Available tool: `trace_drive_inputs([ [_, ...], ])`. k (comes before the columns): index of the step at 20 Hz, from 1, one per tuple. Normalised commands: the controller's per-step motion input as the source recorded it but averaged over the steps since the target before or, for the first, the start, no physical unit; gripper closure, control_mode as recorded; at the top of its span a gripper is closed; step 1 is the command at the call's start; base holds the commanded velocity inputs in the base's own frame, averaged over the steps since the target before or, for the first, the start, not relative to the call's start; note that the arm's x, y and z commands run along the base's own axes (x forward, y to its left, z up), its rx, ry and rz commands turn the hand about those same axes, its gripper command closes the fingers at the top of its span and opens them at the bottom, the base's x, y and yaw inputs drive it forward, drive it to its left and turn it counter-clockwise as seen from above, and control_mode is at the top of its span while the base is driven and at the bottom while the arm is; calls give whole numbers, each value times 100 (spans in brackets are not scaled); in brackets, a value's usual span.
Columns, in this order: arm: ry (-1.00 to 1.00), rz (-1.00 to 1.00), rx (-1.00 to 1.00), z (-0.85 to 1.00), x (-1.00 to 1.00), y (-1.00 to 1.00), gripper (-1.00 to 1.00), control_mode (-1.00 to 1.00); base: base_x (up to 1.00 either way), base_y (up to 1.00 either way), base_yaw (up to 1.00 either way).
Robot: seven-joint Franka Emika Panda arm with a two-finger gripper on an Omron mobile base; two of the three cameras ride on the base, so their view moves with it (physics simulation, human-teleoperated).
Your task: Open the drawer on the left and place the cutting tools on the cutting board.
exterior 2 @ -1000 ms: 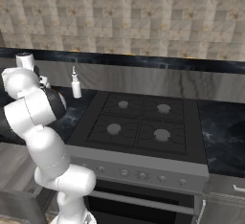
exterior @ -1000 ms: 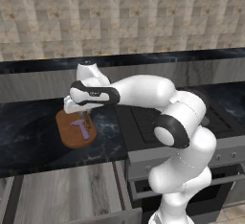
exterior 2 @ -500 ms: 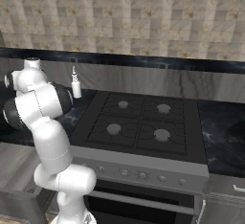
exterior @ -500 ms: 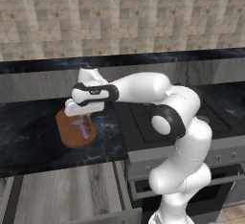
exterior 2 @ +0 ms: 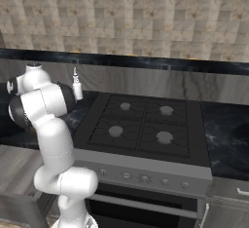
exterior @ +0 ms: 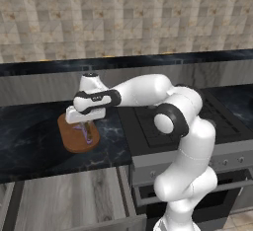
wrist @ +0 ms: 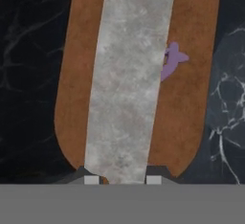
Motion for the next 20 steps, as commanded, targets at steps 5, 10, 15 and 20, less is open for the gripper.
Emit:
trace_drive_inputs([
  [5, 0, 0, 0, -5, 30, 25, 100, -100, 0, 0, 0],
  [10, 0, 0, 0, -5, 5, 28, 100, -100, 0, 0, 0],
  [15, 0, 0, 0, -4, 0, 4, 100, -100, 0, 0, 0],
  [20, 0, 0, 1, -20, 2, -3, 100, -100, 0, 0, 0],
])
